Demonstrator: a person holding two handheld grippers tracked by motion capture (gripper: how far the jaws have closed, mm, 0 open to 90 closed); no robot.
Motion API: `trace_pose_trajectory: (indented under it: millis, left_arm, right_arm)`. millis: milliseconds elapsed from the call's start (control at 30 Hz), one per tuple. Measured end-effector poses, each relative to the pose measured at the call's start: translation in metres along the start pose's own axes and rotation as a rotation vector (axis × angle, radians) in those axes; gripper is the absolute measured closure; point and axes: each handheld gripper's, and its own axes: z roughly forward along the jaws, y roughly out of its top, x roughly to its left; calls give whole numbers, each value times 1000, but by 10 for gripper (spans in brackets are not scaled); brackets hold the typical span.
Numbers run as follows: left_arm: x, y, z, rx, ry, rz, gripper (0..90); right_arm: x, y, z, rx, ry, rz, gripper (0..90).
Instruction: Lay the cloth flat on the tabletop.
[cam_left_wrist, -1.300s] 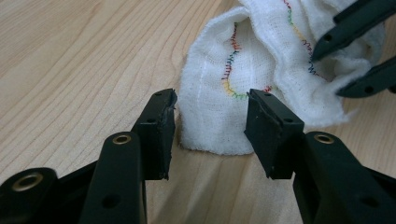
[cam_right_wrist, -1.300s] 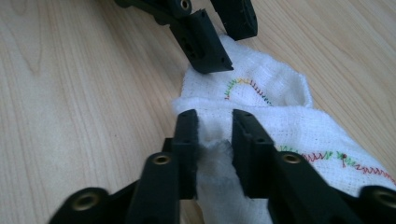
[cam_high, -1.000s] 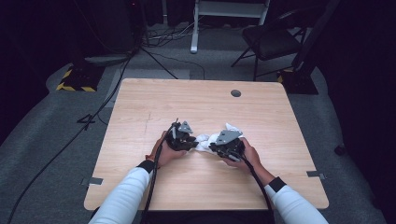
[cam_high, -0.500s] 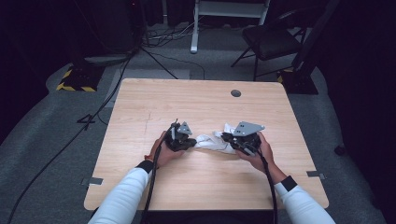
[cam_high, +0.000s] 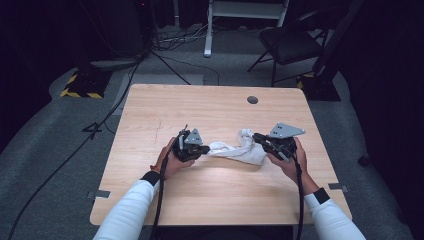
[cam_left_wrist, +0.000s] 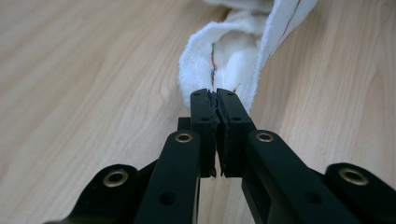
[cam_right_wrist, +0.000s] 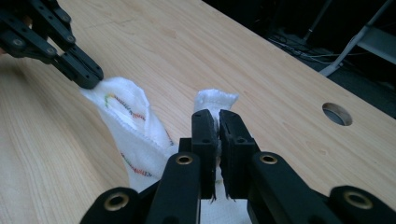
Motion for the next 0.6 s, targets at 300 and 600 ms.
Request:
trace_pose_trajectory:
  millis: [300, 600]
  left_arm:
    - [3, 10, -39, -118, 68, -3, 866]
    - [14, 7, -56, -122, 127, -28, 866]
  right_arm:
    - [-9, 8, -25, -82, -23, 39, 861]
    - [-23, 2, -44, -99, -62, 84, 864]
